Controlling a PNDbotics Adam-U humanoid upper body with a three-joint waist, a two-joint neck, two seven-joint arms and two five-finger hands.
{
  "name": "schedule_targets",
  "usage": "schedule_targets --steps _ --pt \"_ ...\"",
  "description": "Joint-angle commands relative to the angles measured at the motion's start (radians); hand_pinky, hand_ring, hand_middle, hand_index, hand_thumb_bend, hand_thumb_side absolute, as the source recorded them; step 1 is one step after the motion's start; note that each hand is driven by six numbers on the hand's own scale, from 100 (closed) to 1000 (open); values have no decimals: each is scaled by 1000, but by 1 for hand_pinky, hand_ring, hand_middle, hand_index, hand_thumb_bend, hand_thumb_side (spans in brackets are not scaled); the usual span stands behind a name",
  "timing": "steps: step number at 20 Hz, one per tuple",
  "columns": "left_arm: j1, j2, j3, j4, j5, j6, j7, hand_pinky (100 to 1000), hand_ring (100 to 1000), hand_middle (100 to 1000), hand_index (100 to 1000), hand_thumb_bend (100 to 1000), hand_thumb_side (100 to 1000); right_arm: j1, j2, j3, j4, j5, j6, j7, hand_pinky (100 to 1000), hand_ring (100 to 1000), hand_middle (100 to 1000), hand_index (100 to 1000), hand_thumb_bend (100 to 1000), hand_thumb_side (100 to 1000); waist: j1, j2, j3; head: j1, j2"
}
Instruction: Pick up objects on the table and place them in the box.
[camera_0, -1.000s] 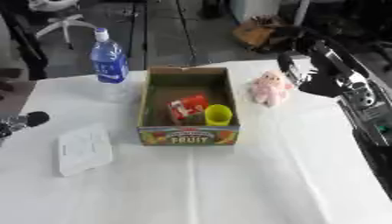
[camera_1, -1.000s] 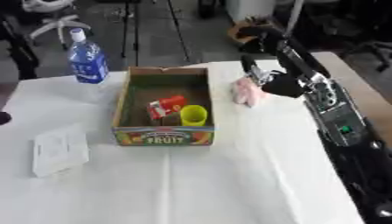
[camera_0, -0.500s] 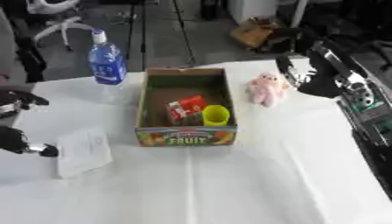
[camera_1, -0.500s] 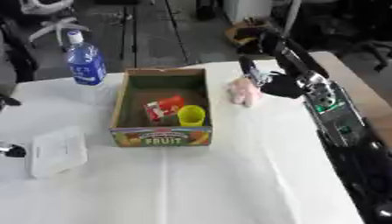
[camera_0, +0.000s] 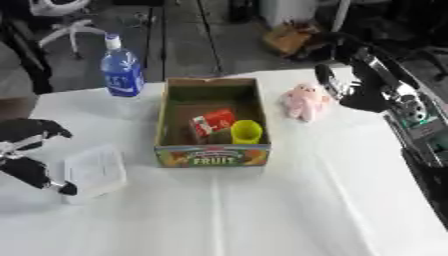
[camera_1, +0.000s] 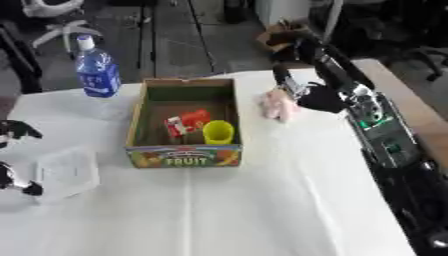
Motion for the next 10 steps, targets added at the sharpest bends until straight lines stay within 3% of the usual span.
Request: schedule_targets --steps 1,10 --pt "-10 3 0 18 -22 12 57 764 860 902 949 1000 634 -8 -16 -7 -15 -5 -2 1 760 737 824 922 194 458 0 -14 -1 0 6" --pt "22 -29 19 46 17 49 193 753 836 876 940 1000 625 -9 -13 -6 -15 -6 -4 3 760 737 824 922 192 460 -6 -11 1 0 5"
